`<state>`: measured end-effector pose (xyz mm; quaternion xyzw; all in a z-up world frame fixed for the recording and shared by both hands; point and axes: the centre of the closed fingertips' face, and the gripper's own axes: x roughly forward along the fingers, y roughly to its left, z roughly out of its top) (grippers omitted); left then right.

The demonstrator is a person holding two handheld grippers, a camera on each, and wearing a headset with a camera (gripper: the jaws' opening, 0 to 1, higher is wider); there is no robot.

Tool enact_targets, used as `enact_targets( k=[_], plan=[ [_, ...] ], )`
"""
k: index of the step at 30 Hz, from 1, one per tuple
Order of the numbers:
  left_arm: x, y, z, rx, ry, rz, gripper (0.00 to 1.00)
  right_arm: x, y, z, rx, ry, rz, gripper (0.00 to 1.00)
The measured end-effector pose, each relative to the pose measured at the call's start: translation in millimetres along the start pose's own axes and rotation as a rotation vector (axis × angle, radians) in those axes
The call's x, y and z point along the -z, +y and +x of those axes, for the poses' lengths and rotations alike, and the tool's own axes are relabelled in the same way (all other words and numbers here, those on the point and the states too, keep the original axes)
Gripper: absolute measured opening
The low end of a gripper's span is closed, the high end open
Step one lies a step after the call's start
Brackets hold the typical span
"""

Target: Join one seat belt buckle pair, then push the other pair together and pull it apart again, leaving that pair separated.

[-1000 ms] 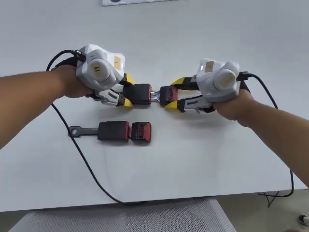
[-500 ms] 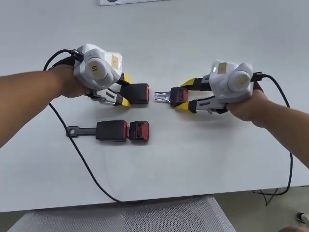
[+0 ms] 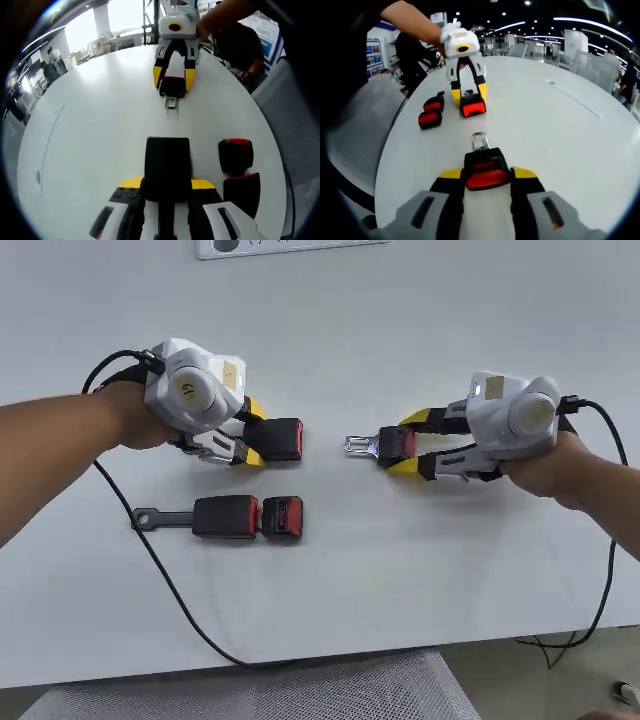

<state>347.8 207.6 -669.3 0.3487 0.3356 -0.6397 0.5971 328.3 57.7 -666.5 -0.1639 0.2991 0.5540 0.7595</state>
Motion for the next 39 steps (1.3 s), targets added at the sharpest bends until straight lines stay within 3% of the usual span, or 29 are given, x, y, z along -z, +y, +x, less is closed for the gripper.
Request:
enact_targets(
  k=[23,39],
  plan=[
    [-1.2,-1.1,-0.1,0.000,0.005,0.000,0.34,34.4,-8.4,-43.6,0.010,0.043,0.011,0.36],
    [-1.3,-1.9,-0.9,0.001,0.009,0.005,0.34,45.1,-11.1,-57.4,0.014,0.061,0.011,0.36]
  ],
)
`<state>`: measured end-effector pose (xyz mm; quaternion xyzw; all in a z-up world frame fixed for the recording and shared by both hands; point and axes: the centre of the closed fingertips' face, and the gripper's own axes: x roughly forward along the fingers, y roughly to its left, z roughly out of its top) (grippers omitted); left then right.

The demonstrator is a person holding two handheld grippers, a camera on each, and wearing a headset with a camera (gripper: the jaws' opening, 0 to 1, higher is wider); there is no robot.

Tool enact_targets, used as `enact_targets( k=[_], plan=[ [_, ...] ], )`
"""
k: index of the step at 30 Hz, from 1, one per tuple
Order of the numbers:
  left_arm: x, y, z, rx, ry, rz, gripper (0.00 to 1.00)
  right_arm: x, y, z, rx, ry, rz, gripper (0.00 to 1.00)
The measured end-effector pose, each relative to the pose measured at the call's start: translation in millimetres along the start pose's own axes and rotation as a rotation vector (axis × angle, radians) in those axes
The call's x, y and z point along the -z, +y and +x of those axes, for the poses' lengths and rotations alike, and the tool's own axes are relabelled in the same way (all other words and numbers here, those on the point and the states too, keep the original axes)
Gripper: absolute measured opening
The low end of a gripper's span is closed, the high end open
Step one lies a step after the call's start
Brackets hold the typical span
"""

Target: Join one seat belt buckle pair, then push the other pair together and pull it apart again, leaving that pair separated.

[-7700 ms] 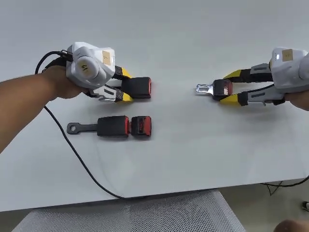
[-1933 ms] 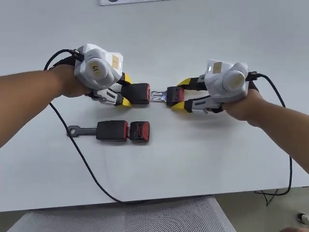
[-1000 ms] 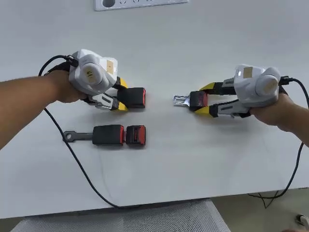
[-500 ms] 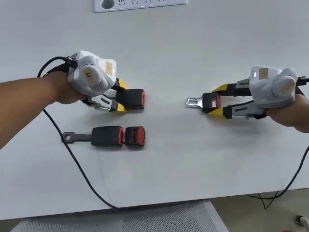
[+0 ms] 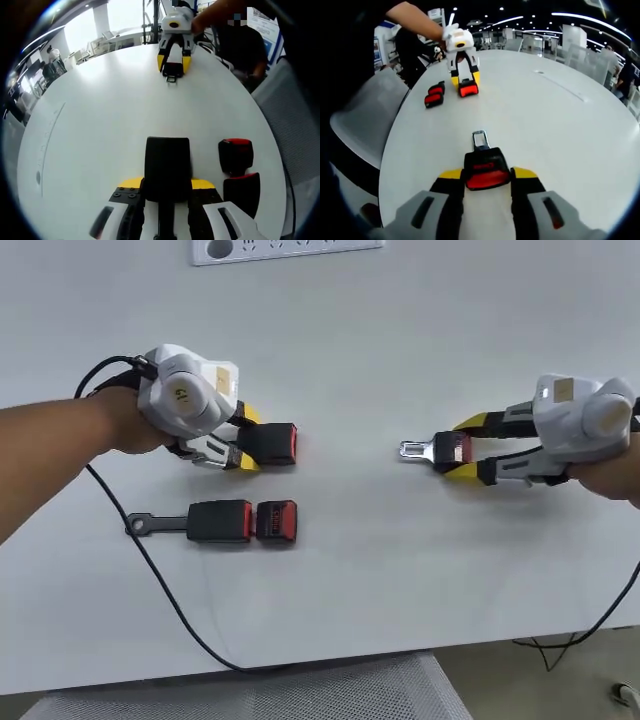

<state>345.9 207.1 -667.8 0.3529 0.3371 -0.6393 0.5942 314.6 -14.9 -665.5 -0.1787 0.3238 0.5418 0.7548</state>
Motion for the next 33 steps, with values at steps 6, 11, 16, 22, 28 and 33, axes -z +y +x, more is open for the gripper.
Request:
enact_targets(
  k=[6,11,16,22,28,33],
  plan=[
    [-0.1,-0.5,-0.4,0.000,-0.001,-0.002,0.34,2.8,-1.6,-2.8,0.003,0.005,0.000,0.36],
    [-0.1,-0.5,-0.6,0.001,0.003,-0.001,0.34,3.7,-3.3,-3.5,-0.001,0.008,0.003,0.36],
    [0.1,-0.2,-0.6,0.001,0.006,-0.001,0.34,3.7,-3.6,-3.8,-0.003,0.013,-0.005,0.36],
    [0.3,0.2,-0.2,0.001,0.007,0.000,0.34,4.2,-4.1,-4.0,-0.004,0.014,-0.010,0.36],
    [0.3,0.3,0.0,0.002,0.007,0.000,0.34,3.7,-3.4,-4.5,-0.004,0.015,-0.009,0.36],
    [-0.3,0.1,0.0,0.002,0.011,0.004,0.34,3.8,-3.4,-4.7,-0.007,0.020,-0.013,0.36]
  ],
)
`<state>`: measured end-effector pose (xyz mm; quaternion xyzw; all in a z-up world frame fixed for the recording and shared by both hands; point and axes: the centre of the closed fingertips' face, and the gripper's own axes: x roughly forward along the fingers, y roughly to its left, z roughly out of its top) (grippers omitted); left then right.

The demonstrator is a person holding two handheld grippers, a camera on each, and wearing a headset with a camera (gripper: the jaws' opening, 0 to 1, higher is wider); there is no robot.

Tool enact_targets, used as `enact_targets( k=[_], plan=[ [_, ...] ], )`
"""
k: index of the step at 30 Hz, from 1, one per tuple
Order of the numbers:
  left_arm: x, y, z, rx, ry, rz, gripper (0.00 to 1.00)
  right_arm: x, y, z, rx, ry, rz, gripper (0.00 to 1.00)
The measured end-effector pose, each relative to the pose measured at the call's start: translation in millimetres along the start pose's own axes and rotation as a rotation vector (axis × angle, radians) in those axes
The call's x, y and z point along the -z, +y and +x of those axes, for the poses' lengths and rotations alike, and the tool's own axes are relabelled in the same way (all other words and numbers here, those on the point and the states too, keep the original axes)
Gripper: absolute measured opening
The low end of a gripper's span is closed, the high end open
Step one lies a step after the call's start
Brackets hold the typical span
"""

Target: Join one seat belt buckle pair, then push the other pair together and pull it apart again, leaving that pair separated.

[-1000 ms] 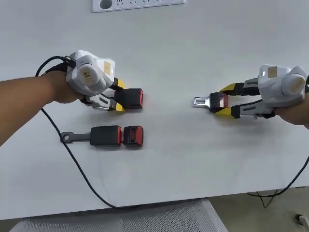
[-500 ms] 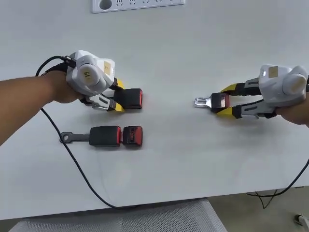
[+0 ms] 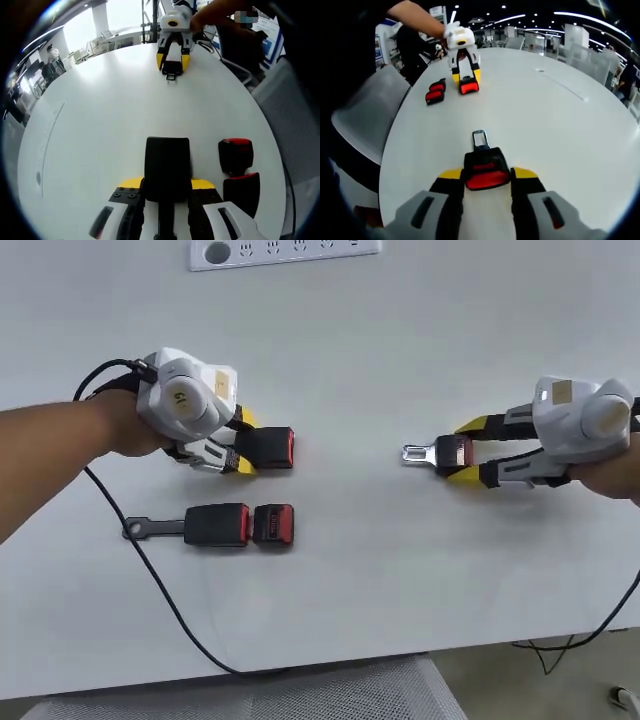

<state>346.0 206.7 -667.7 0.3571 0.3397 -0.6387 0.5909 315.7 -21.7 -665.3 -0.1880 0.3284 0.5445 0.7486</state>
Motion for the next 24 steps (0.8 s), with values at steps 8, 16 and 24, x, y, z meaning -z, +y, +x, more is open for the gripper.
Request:
enact_targets(
  k=[8,16,24],
  plan=[
    [-2.3,-8.7,-0.1,0.032,0.034,-0.016,0.45,-13.0,-1.7,-3.5,0.069,-0.030,0.055,0.47],
    [-19.6,2.3,-23.7,-0.085,-0.080,-0.195,0.73,-32.3,-13.3,-20.4,0.223,-0.107,0.133,0.66],
    [-17.4,-5.7,-59.8,-0.247,-0.199,-0.395,0.91,-51.8,6.5,-23.6,0.338,-0.199,0.212,0.79]
  ],
)
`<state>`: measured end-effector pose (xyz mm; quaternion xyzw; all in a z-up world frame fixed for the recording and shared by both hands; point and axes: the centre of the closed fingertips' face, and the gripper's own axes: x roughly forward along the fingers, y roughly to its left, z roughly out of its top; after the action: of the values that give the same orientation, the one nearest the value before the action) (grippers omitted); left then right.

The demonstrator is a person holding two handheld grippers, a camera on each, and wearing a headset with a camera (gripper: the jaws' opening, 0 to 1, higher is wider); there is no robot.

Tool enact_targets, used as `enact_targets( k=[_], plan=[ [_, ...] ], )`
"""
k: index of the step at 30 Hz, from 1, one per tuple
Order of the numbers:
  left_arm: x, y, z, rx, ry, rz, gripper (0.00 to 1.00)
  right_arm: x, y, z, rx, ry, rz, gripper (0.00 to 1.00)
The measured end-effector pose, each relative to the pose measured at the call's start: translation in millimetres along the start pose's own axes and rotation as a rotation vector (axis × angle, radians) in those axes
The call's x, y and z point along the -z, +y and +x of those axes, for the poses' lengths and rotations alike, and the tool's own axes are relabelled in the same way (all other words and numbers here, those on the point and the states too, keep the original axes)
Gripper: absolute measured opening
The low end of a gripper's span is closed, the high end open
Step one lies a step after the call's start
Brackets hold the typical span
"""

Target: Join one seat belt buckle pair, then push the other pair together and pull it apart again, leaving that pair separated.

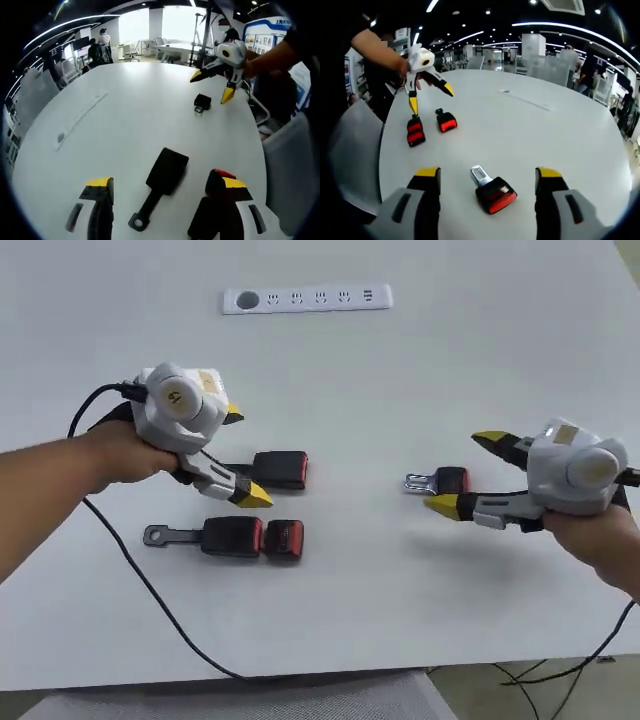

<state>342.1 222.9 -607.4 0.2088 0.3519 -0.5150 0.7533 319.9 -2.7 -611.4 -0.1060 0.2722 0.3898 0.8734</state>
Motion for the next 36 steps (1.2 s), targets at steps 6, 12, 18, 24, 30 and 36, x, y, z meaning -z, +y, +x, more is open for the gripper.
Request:
enact_targets(
  k=[6,12,18,24,30,36],
  plan=[
    [15.8,-13.6,-35.4,-0.087,-0.066,-0.084,0.98,-11.2,29.8,-3.1,0.063,-0.048,0.012,0.85],
    [38.8,-25.4,-72.9,-0.177,-0.130,-0.163,1.00,-20.9,50.6,-7.0,0.121,-0.092,0.022,0.94],
    [49.7,-42.5,-103.0,-0.226,-0.201,-0.185,1.00,-21.2,69.3,-10.2,0.146,-0.103,0.024,0.98],
    [62.4,-62.9,-120.5,-0.221,-0.238,-0.193,1.00,-16.9,89.9,-15.9,0.142,-0.096,0.007,0.98],
    [69.6,-74.6,-131.2,-0.209,-0.254,-0.199,1.00,-15.8,101.5,-25.7,0.147,-0.089,-0.013,0.99],
    [81.1,-77.8,-140.6,-0.218,-0.260,-0.198,1.00,-13.7,107.6,-32.0,0.161,-0.081,-0.009,0.99]
  ],
)
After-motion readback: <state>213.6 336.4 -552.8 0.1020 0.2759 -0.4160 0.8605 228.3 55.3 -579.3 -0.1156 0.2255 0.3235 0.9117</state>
